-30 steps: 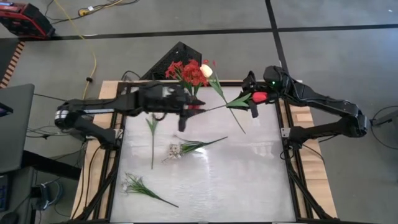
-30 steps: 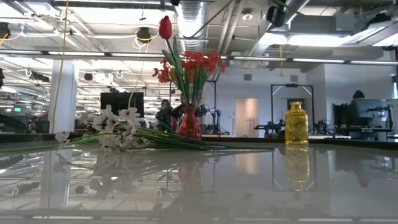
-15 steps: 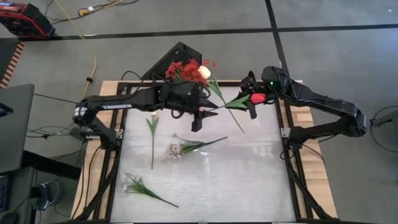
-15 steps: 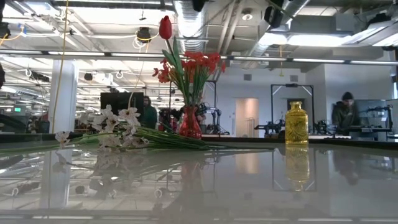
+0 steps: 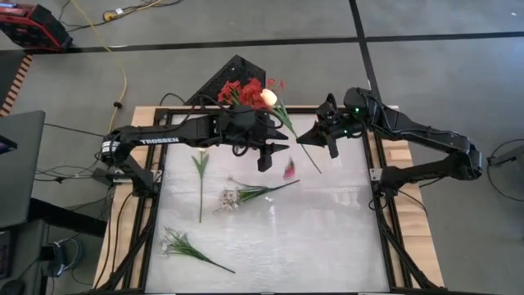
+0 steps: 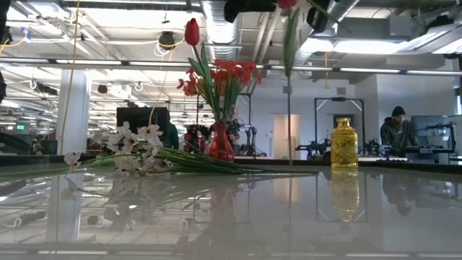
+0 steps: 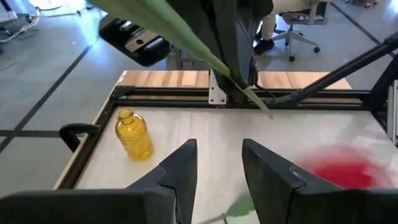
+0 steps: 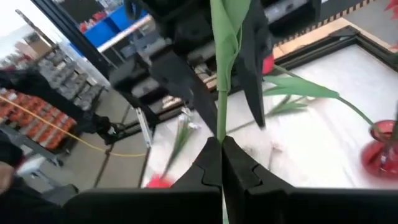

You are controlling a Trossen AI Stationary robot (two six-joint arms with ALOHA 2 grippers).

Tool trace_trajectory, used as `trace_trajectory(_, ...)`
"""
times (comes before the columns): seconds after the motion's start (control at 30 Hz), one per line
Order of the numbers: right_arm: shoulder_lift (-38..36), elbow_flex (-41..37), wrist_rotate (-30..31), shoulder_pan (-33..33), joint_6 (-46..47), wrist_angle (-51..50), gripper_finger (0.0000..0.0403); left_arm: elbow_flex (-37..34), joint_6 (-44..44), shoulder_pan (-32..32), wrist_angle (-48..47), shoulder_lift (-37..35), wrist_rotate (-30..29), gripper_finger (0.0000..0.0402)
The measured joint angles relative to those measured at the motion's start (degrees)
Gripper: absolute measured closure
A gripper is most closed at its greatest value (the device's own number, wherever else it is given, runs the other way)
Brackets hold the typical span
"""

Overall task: Sort flowers into vase by color
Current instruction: Put the white flower into the yellow vase

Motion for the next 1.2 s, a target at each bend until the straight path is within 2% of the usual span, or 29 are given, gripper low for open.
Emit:
trace_trajectory(0.2, -1.94, 0.0, 2.56, -3.59, -3.56, -2.6, 0.0383, 0.0, 0.63, 0.01, -2.19, -2.81, -0.33, 0.0285)
trace_trajectory(0.47, -3.99, 0.0, 8.07, -10.61, -12.7, -4.07, 0.0383, 0.0, 0.78, 0.05, -6.03, -8.73, -6.31, 0.0285)
trace_trajectory(0.6, -3.67, 0.0, 7.53, -14.58, -15.53, -2.82, 0.0383, 0.0, 0.76, 0.05, -9.21, -11.22, -7.72, 0.0285)
trace_trajectory(0.7, -2.59, 0.0, 4.68, -16.48, -15.72, -2.92, 0.0383, 0.0, 0.79, 0.05, -11.35, -12.85, -7.86, 0.0285)
trace_trajectory(0.83, -1.72, 0.0, 2.02, -16.48, -15.69, -11.86, 0.0383, 0.0, 0.77, 0.05, -14.09, -15.4, -7.91, 0.0285)
trace_trajectory(0.9, -1.77, 0.0, 5.68, -15.58, -15.68, -20.44, 0.0383, 0.0, 0.43, 0.05, -15.91, -16.87, -7.91, 0.0285)
trace_trajectory(1.03, -1.72, -0.07, 17.28, -13.35, -13.48, -36.49, 0.0383, -1.92, -1.22, 0.05, -16.88, -20.16, -8.11, 0.0285)
trace_trajectory(1.1, -1.76, -0.23, 21.12, -12.01, -11.14, -39.72, 0.0383, -3.03, -1.79, 0.05, -16.72, -21.36, -8.9, 0.0285)
trace_trajectory(1.2, -1.87, -3.08, 23.93, -9.98, -7.23, -37.86, 0.0378, -5.17, -2.02, 0.05, -15.44, -22.83, -9.07, 0.0285)
